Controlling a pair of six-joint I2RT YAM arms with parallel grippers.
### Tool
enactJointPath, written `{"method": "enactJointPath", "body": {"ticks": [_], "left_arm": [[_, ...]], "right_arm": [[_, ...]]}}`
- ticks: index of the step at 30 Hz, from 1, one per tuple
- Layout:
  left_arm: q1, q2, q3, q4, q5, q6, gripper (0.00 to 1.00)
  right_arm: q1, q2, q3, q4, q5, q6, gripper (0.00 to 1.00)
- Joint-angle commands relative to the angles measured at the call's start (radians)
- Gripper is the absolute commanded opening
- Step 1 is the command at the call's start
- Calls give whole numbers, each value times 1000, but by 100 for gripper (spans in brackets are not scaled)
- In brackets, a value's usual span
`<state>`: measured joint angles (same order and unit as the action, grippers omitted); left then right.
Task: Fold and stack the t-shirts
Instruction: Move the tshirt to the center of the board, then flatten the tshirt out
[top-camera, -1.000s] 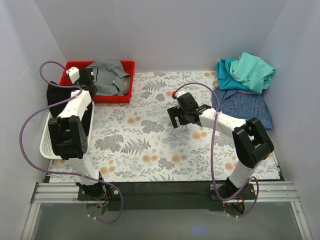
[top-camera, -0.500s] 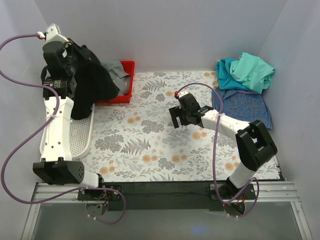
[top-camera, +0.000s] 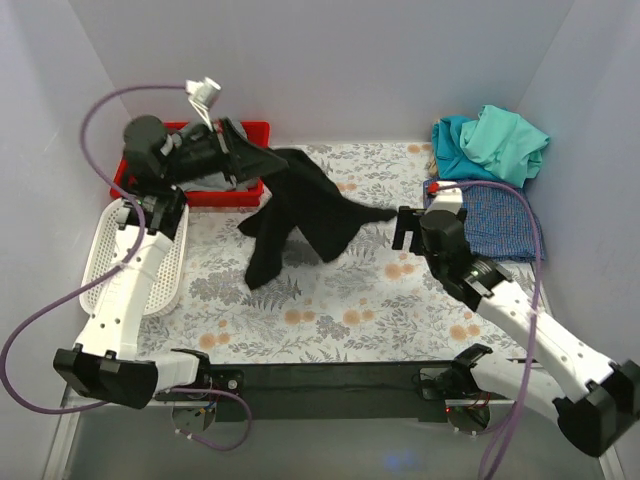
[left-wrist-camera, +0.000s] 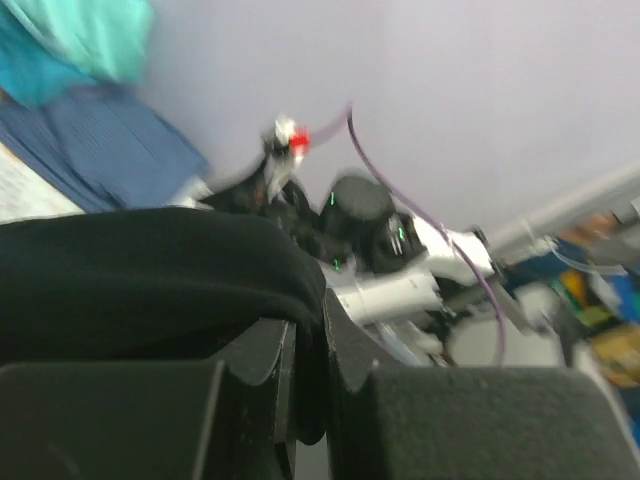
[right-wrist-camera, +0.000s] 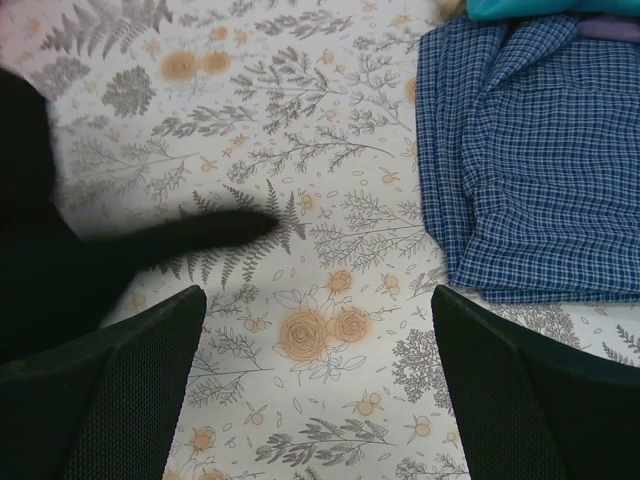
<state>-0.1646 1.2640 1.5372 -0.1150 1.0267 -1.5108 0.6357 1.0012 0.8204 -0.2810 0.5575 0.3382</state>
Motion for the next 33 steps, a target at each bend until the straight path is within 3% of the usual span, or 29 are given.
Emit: {"method": "enactJointPath", "body": {"ticks": [1,4,6,8,9,11,12,17,20,25,33], "left_arm": [[-163,-84,-178,107,127,-87,0],[-294,-104,-366,97,67,-54,0],[-341,-127,-477,60,1,-25,35],[-380,-136,-589,-83,-80,74,55],[-380,-153,-603,-162,-273,108,66],[-380,-187,-600,-327,-504,173,72],[-378,-227,-585,-372,-736,188,74],[-375,-308,-482,-535,-1196,242,82],[-372,-237,-427,-575,-1206,285,82],[-372,-101,-472,-531,-1044,264,79],[-374,-38,-520,-476,-1060,270,78]], "right_arm": [[-1,-134,-35,-40,76,53,98],[-1,-199,-38,-66,27,32,98],[-1,-213,-35,-76,4,35,98],[-1,-213,-44,-81,-37,42,99],[-1,-205,-49,-80,-56,45,98],[-1,-185,-52,-76,-111,55,98],[-1,-158,-52,-76,-131,56,98],[-1,-67,-59,-60,-269,70,98],[-1,3,-53,-64,-370,84,98],[7,91,-46,-106,-588,133,98],[36,-53,-199,-136,-715,280,96]]}}
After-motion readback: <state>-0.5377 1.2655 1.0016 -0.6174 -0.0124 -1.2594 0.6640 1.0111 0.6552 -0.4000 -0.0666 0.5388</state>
